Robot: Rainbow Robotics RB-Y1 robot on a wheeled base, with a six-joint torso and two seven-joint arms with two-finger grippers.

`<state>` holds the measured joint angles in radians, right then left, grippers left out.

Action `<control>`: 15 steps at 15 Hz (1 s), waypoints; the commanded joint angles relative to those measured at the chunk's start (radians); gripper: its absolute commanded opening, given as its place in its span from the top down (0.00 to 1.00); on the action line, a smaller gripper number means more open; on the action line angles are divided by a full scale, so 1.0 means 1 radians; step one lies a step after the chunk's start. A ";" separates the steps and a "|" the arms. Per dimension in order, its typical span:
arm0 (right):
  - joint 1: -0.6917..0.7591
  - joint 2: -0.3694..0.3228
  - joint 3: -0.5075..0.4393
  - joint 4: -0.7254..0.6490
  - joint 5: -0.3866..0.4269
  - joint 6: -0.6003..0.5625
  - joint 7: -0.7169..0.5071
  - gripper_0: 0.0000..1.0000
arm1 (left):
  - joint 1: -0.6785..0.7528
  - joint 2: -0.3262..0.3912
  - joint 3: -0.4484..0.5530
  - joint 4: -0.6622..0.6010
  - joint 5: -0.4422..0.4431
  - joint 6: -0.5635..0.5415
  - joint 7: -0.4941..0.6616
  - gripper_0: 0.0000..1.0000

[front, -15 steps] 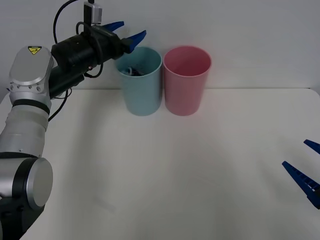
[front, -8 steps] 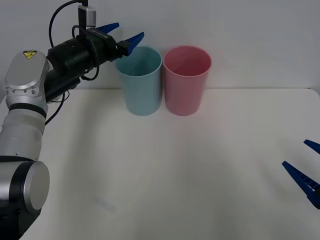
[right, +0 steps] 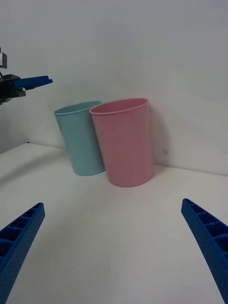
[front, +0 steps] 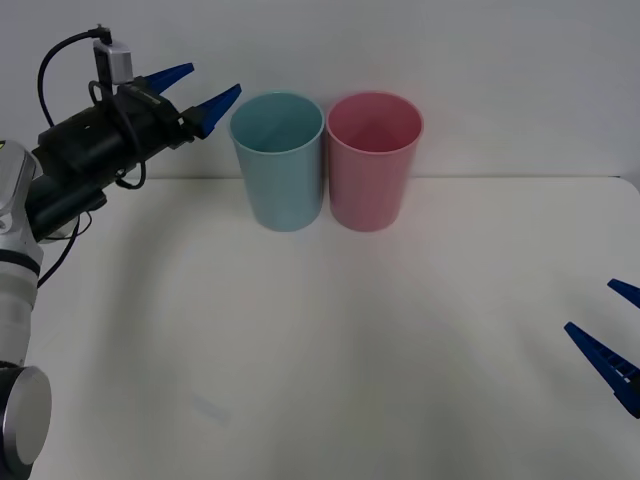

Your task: Grasp the object on the table and drop it into the matching bin: aluminum can to the light blue bin, PET bottle to the pink bin.

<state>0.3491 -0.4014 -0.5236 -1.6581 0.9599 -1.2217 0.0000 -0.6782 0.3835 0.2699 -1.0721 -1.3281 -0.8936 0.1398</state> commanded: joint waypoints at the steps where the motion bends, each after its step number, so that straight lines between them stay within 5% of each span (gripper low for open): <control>1: 0.000 0.000 0.000 0.000 0.000 0.000 0.000 0.00 | 0.147 0.037 0.003 -0.127 0.087 -0.001 -0.008 0.00; 8: 0.000 0.000 0.000 0.000 0.000 0.000 0.000 0.00 | 0.569 0.098 0.175 -0.430 0.260 -0.080 -0.049 0.00; 11: 0.000 0.000 0.000 0.000 0.000 0.000 0.000 0.00 | 0.717 0.126 0.270 -0.480 0.302 -0.149 -0.071 0.00; 15: 0.000 0.000 0.000 0.000 0.000 0.000 0.000 0.00 | 0.910 0.212 0.279 -0.490 0.429 -0.173 -0.170 0.00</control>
<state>0.3491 -0.4014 -0.5236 -1.6581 0.9599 -1.2217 0.0000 0.2038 0.5803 0.5479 -1.5621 -0.9189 -1.0613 -0.0235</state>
